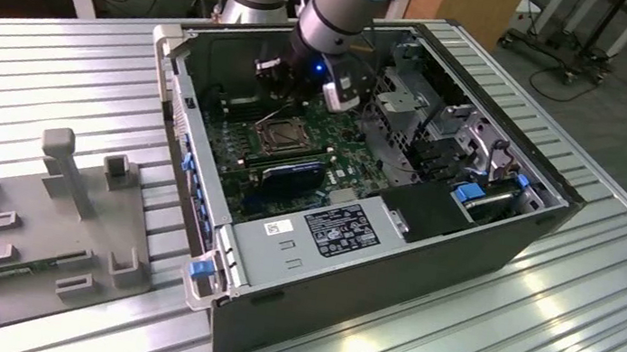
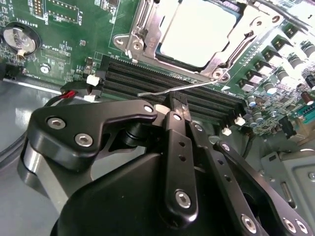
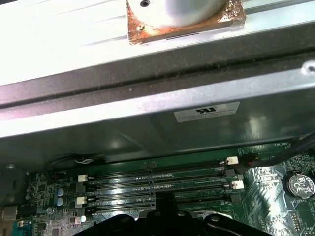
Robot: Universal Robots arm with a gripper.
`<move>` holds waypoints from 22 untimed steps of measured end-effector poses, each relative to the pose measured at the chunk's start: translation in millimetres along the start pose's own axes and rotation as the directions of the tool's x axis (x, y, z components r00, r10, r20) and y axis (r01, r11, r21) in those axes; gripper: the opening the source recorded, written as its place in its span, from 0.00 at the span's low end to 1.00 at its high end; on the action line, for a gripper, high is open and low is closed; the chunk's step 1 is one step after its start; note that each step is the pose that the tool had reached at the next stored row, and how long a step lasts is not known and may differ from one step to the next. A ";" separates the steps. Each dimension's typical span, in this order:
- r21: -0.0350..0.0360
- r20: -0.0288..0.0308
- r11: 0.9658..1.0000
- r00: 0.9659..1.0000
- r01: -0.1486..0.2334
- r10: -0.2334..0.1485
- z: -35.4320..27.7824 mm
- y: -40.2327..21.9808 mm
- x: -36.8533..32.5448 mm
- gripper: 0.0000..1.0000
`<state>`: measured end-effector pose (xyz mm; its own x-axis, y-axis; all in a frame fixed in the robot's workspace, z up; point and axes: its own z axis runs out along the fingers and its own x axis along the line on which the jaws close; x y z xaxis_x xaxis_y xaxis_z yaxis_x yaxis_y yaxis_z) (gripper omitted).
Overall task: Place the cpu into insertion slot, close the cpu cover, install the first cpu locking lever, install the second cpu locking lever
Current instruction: 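Install the first cpu locking lever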
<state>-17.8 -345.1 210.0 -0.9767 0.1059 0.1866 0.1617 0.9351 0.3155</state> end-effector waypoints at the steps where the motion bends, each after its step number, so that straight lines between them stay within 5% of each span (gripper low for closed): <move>1: -0.001 0.000 1.000 1.000 0.000 0.000 -1.1 0.4 0.2 0.11; 14: -0.003 0.000 1.000 1.000 0.000 0.000 -5.2 -0.8 0.7 0.11; 22: -0.004 0.000 1.000 1.000 0.001 -0.001 -0.9 -2.5 -1.2 0.11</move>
<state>-16.9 -347.9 209.8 -0.9768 0.1050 0.1865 0.1614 0.9339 0.3192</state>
